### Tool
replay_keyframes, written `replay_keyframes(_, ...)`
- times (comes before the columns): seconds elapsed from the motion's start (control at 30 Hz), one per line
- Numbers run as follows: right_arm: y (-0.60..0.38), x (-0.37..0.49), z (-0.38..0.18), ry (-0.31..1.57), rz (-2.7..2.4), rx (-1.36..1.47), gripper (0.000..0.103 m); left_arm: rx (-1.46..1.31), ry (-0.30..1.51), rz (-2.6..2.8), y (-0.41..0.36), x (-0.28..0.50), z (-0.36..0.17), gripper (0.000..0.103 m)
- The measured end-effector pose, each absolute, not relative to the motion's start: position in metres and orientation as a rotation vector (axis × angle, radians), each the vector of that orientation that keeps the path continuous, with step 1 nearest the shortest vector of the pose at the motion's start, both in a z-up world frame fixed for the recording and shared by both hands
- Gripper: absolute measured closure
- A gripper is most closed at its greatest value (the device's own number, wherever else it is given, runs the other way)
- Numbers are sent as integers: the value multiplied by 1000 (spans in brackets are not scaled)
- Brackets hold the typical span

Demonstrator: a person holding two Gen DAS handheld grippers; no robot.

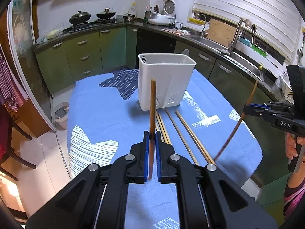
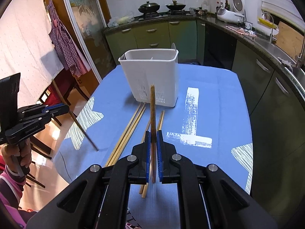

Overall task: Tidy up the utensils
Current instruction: 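Carry the chopstick into the white holder and open the left tool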

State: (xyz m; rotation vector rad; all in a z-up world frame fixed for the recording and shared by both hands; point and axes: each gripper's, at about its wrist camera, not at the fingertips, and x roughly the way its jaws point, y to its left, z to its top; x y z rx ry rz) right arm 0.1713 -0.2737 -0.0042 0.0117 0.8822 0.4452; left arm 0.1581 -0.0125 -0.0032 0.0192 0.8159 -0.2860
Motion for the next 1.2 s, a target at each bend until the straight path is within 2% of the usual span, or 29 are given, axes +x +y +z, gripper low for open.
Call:
replay_keyframes(0.4,-273,180,12,845,455,11,96,15,786,-325,-20,179,32,96)
replay_keyframes(0.93,-290,186,8,850,442,32,96,43,561,-305,-56,250,151,96)
replay_keyframes(1.2,-293,184,7,852,443,37,96,57,516,-268,-76,292,158,96)
